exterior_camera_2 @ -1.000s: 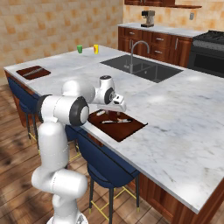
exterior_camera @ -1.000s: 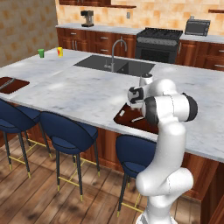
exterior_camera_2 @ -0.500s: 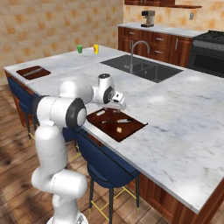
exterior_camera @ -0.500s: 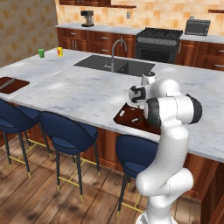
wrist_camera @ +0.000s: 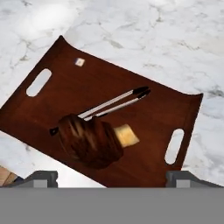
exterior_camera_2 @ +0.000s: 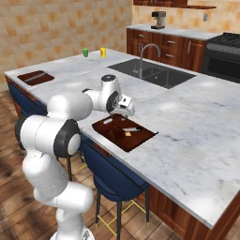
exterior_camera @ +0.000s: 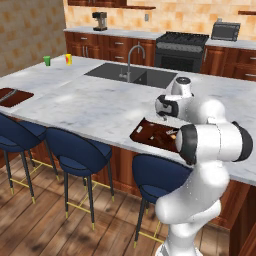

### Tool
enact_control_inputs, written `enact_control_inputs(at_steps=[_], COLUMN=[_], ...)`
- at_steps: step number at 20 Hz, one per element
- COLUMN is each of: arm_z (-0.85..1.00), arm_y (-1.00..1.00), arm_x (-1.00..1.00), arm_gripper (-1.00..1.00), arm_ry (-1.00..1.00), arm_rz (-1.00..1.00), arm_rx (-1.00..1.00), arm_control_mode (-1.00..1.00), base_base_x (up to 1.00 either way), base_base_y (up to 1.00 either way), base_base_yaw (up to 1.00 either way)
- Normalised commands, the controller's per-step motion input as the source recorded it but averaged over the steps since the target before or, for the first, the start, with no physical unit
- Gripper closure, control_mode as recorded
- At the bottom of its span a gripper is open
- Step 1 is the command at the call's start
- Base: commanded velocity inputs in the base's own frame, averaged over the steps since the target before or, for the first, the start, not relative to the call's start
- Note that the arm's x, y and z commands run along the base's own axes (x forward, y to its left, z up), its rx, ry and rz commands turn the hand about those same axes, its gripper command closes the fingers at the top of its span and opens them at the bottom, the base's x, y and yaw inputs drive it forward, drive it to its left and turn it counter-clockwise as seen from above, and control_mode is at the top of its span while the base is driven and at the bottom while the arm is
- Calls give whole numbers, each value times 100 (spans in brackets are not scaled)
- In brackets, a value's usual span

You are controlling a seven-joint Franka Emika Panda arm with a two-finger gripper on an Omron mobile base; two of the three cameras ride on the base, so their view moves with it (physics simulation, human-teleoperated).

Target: Gather the potato and garlic from the fridge and place them on a tray on the dining counter. Then gather the steak and chicken drumstick from the fridge and place them on the other tray.

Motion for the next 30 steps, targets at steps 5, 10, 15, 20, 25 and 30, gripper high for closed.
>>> enact_control_inputs(at_steps=[5,10,15,20,25,30], arm_z=[72,98,99,48,5,33], arm_y=[14,31,12,8,22,1], arm_x=[-100,-92,-100,-100,-98,-75], arm_gripper=[-100,-100,-100,-100,-100,-100], arm_ry=[-12,3,2,1,0,-6], arm_rz=[16,0,-1,-4,-10,-1], arm_rx=[-11,3,15,5,-4,-4], arm_control_mode=[-100,-100,-100,-100,-100,-100], base_base_x=[0,0,0,0,0,0], base_base_y=[0,0,0,0,0,0], base_base_yaw=[0,0,0,0,0,0])
